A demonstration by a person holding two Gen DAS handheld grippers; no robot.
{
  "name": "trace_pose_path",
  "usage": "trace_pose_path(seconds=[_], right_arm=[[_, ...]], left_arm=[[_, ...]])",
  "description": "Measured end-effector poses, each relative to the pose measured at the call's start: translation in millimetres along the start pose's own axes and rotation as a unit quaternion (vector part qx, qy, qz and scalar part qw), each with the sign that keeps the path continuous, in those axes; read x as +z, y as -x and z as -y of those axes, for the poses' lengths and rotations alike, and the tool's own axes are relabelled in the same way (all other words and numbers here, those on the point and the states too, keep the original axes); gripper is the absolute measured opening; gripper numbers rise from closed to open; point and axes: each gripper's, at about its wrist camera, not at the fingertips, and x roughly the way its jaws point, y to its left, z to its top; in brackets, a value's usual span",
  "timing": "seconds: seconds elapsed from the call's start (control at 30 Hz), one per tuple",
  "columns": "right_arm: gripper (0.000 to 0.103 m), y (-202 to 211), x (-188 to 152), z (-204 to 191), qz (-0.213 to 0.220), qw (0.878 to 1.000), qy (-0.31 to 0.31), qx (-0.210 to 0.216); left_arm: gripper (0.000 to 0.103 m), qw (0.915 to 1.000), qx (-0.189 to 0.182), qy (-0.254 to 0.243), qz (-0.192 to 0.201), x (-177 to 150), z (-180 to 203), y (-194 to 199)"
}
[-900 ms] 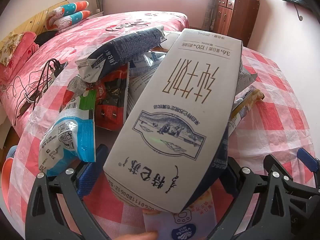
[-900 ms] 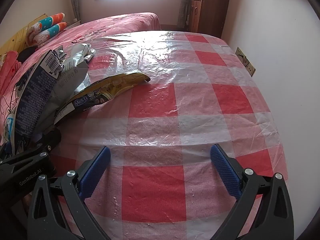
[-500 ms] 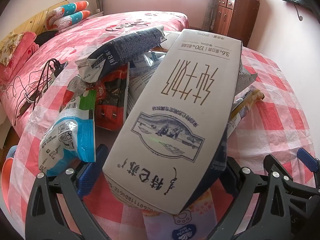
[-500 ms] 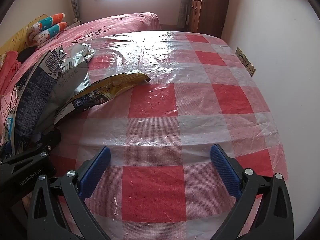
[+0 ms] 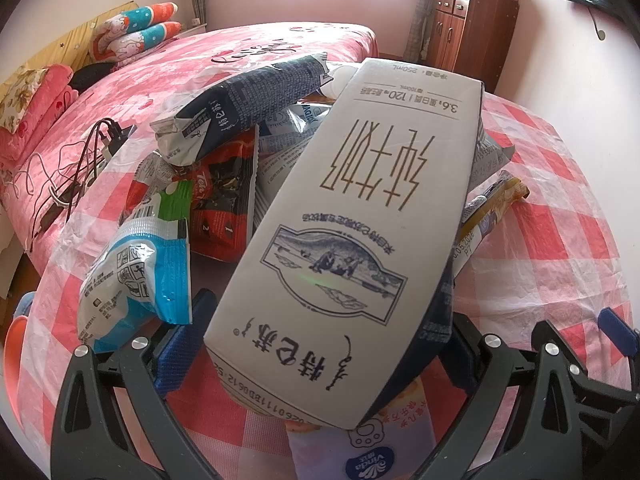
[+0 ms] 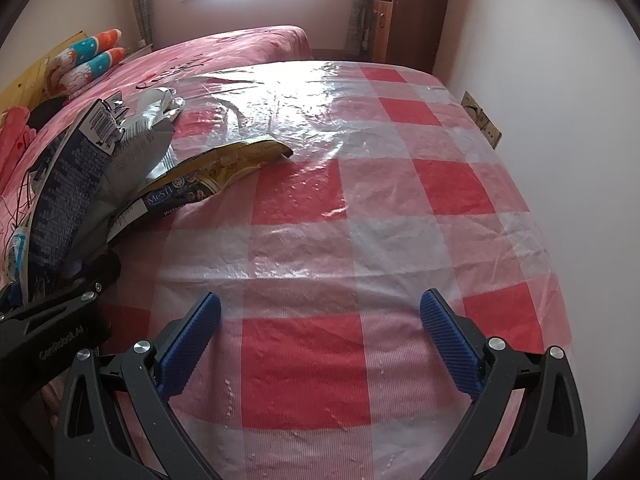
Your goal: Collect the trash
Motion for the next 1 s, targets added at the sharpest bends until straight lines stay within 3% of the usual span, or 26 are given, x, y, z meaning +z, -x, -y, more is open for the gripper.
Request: trace_pose_path(seconds=[0.23, 0.53, 0.7, 1.0], right_arm=[[0.099, 26, -20, 15, 0.036, 0.999, -0.032, 0.008], [0.099, 85, -34, 31, 0.114, 0.992, -0.058, 0.019], [0.099, 127, -40, 25, 0.172, 0.984, -0.046, 0.029], [0.099, 178, -51, -5, 0.217, 0.975, -0.004, 0.044]], left_arm=[[0.099, 0.9996, -0.003, -0.026, 0.012, -20, 11, 20], [0.099, 0.9928, -0.032, -0.037, 0.109, -42, -2, 90], [0.099, 0.9878, -0.027, -0.035, 0.149, -46, -17, 128], [0.099, 0.9869, -0.011, -0.009, 0.161, -57, -62, 165]])
